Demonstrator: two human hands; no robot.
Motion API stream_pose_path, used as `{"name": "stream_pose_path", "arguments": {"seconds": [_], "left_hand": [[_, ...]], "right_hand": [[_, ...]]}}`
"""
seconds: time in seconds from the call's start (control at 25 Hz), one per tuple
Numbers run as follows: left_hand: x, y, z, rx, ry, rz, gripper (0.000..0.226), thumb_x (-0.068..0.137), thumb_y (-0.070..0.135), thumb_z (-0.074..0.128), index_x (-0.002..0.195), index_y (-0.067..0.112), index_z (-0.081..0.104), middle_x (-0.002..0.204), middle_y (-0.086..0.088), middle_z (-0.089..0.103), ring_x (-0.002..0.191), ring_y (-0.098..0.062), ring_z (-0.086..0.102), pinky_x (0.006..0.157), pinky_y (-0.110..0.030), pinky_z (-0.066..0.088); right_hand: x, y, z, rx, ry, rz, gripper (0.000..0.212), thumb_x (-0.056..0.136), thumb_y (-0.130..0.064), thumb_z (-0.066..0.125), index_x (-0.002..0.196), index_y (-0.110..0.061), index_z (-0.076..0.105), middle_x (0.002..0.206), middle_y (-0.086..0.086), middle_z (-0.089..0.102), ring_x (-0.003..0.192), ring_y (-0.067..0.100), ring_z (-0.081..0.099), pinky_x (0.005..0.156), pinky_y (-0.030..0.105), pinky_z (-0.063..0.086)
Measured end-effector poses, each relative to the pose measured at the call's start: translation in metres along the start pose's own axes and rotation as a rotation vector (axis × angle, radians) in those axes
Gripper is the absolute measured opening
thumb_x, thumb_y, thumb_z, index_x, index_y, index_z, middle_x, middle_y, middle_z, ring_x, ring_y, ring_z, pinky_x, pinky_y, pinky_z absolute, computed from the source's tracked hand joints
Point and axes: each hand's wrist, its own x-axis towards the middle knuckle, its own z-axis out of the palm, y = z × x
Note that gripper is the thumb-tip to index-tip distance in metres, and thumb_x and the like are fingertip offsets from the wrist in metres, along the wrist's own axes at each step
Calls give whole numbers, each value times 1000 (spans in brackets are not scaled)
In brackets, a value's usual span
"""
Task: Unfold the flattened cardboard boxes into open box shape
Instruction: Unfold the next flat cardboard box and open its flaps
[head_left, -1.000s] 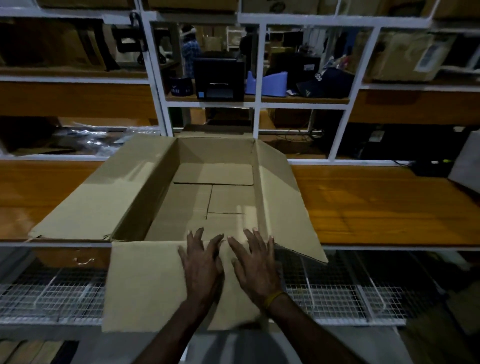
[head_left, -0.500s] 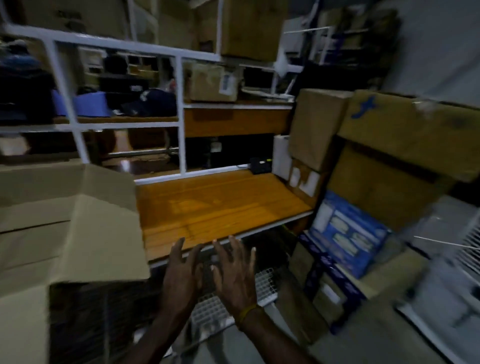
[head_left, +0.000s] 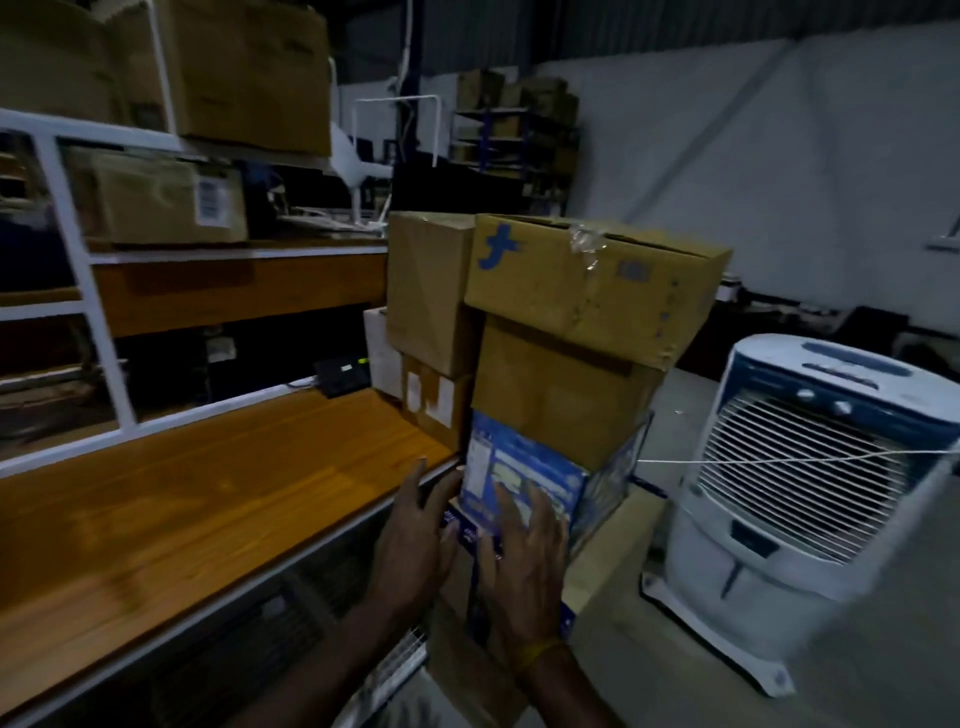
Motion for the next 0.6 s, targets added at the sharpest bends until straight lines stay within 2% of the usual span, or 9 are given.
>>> {"name": "stream_pose_path", "arguments": {"seconds": [0.08, 0.2, 0.28, 0.36, 0.48, 0.6], "left_hand": [[44, 15, 18, -39, 16, 78, 61, 94, 23, 62, 148, 33, 38, 159, -8, 23, 125, -29, 51, 74, -26, 48], [117, 24, 38, -98, 50, 152, 65, 94, 22, 61, 150, 36, 32, 159, -9, 20, 128, -28, 45, 67, -27, 48], [166, 24, 53, -115, 88, 177, 73, 90, 18, 66, 151, 36, 31, 160, -10, 19, 128, -27, 43, 73, -26, 47], [210, 23, 65, -117, 116, 175, 79, 87, 22, 71, 152, 37, 28, 161, -11, 16, 137, -31, 37, 84, -27, 44], [274, 2, 86, -67, 148, 137, 96, 79, 31, 80, 153, 41, 21, 162, -15, 9, 145, -37, 26, 89, -40, 54], [325, -29, 102, -66, 196, 110, 110, 73, 35, 85, 155, 40, 11, 163, -20, -5, 146, -45, 19, 93, -55, 52]], "right_hand": [[28, 21, -14, -12, 129, -11, 56, 94, -39, 42, 148, -33, 33, 154, 11, 31, 139, 35, 34, 102, 64, 41], [76, 51, -35, -55, 335, 7, 65, 92, -32, 62, 150, -33, 33, 159, 14, 20, 146, 35, 24, 107, 60, 37], [112, 70, -43, -99, 440, 47, 73, 87, -31, 70, 150, -32, 34, 160, 18, 17, 147, 36, 21, 110, 59, 33], [149, 88, -46, -149, 510, 83, 75, 84, -32, 74, 149, -31, 36, 159, 22, 13, 147, 39, 17, 110, 60, 32], [201, 115, -44, -220, 582, 134, 81, 80, -33, 78, 149, -30, 36, 160, 23, 5, 148, 41, 11, 108, 64, 32], [234, 139, -41, -214, 639, 183, 97, 75, -28, 84, 152, -34, 26, 160, 25, 2, 148, 43, 11, 109, 63, 33]]}}
